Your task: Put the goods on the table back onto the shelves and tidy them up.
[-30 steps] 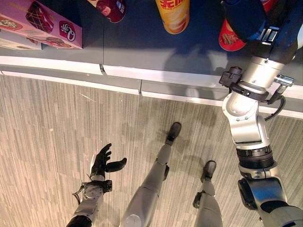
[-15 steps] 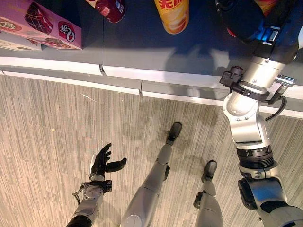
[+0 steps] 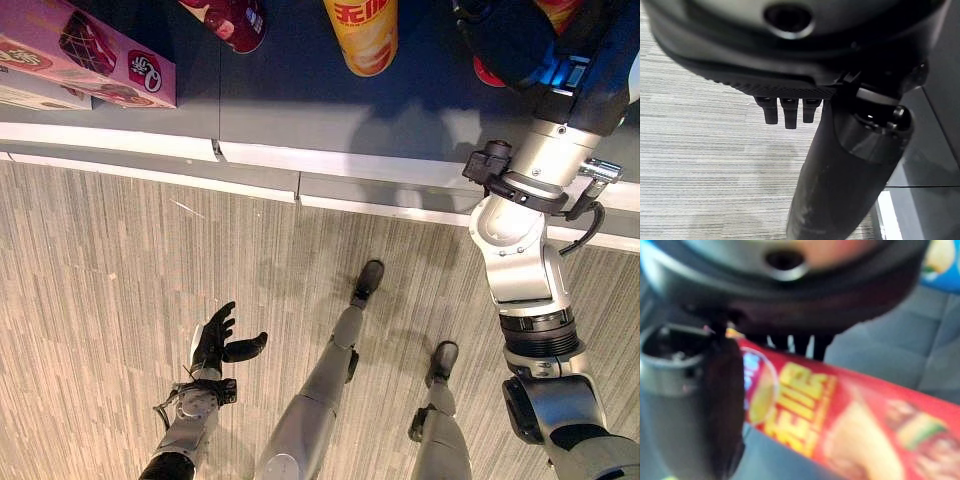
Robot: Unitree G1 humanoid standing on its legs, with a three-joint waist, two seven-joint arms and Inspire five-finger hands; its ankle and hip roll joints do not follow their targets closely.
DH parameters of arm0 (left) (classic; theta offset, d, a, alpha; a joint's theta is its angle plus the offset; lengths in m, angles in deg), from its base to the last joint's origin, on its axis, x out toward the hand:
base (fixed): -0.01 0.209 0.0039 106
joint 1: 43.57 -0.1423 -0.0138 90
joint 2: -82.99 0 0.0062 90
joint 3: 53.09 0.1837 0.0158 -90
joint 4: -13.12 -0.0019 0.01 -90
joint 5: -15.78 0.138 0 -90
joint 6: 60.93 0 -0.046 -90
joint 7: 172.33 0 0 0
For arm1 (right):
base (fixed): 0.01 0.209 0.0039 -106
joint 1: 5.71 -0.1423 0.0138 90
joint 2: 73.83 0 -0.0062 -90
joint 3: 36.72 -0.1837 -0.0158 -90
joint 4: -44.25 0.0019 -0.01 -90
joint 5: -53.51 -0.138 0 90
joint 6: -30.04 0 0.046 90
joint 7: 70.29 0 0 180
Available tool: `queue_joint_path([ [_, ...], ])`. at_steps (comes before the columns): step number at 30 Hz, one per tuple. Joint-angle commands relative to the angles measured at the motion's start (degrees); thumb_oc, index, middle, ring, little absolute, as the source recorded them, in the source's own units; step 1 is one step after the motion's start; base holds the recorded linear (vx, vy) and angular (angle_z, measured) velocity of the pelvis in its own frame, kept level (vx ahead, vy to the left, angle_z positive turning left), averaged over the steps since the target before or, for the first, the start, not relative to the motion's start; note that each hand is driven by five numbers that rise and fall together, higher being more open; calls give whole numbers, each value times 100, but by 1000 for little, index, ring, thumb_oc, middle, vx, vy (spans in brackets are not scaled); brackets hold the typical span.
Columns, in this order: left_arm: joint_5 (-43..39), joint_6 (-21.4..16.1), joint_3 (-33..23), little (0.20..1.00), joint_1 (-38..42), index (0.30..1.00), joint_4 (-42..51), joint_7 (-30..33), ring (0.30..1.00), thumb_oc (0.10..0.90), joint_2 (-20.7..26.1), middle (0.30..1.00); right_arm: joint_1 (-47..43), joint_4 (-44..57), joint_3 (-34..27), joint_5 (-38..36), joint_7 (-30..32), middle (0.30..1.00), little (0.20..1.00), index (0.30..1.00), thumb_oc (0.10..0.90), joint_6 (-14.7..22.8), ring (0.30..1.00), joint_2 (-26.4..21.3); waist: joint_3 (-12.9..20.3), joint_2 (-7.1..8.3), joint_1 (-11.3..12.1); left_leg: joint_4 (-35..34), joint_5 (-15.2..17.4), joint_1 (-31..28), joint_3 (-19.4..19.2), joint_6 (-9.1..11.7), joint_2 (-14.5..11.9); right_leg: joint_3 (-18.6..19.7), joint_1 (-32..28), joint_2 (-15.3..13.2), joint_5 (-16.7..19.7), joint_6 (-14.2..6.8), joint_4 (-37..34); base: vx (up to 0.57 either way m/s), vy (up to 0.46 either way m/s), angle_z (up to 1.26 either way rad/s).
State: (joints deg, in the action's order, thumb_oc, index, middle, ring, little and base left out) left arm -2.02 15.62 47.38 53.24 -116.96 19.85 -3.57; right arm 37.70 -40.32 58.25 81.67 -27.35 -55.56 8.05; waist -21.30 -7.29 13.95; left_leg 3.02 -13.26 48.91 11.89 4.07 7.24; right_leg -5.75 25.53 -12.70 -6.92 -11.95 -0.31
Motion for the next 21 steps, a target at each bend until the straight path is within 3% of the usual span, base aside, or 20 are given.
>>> queue_joint_path([
  [1,132,-100,-186,900,-327,900,-98,306,900,800,319,900,-80,652,-6,183,140,900,900,900,800,457,900,-169,428,60,-5,748,998,68,-71,249,-439,-151,-584,-54,290,-150,73,0,0,0],
  [12,109,-46,-182,900,-318,900,-226,256,900,800,318,900,40,623,179,-56,-97,900,900,900,800,586,900,-89,474,136,-21,719,973,-239,-113,280,-575,-172,-810,-13,252,-122,65,-18,-10,-1],
  [21,254,84,-219,900,-350,900,-641,166,900,800,254,900,611,657,234,-333,-329,900,900,900,800,729,900,-18,755,329,-213,85,777,-1106,-145,336,-781,-171,-1246,112,364,-109,-168,53,0,-3],
])
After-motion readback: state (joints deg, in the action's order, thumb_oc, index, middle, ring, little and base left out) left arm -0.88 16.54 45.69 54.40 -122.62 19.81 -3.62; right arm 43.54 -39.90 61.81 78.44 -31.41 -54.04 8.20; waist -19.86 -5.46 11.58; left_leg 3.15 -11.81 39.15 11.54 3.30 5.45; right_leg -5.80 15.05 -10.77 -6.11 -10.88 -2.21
